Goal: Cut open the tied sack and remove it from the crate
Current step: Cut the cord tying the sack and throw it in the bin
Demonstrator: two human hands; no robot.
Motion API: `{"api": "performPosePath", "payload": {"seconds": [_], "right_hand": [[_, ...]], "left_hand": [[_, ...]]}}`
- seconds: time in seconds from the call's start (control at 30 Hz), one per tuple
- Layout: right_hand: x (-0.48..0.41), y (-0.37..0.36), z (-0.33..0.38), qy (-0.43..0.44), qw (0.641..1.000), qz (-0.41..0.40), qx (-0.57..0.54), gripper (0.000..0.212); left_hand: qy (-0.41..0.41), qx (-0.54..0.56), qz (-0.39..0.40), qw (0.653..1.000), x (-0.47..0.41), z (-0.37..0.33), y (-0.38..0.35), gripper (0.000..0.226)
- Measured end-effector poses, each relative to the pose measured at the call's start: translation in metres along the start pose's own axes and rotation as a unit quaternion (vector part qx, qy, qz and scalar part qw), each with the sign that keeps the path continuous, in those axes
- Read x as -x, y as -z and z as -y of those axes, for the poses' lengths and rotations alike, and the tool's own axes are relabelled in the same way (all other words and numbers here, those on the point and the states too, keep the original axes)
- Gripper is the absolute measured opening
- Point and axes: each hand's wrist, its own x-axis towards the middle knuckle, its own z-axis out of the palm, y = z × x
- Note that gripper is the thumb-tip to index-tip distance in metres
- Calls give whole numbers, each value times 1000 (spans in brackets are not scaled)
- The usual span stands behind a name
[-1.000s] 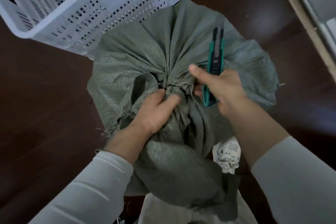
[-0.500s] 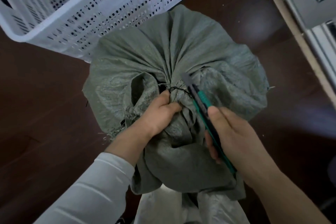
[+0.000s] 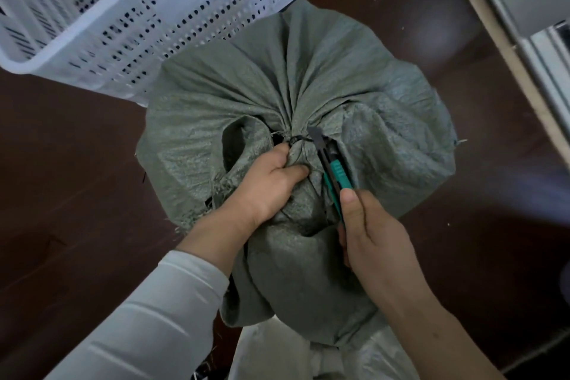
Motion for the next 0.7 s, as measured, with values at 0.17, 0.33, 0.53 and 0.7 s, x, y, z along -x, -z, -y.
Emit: {"api": "performPosePath", "payload": {"seconds": [0.17,0.33,0.53,0.7], "right_hand": [[-9,-10,-1,15,995,5,101,45],[-19,-15,2,18,983,-9,181,38],[-28,-19,2,29,985,-10,167,40],[-6,-24,-5,25,986,-10,164,38]], "left_hand": [[-1,-25,-27,999,-7,0,-2,18],[-17,-119,-35,992,-10,-6,-3,38],[-10,-168,-47,985,-13,-5,4,37],[44,-57,-68,995,-17,-5,6,36]]}}
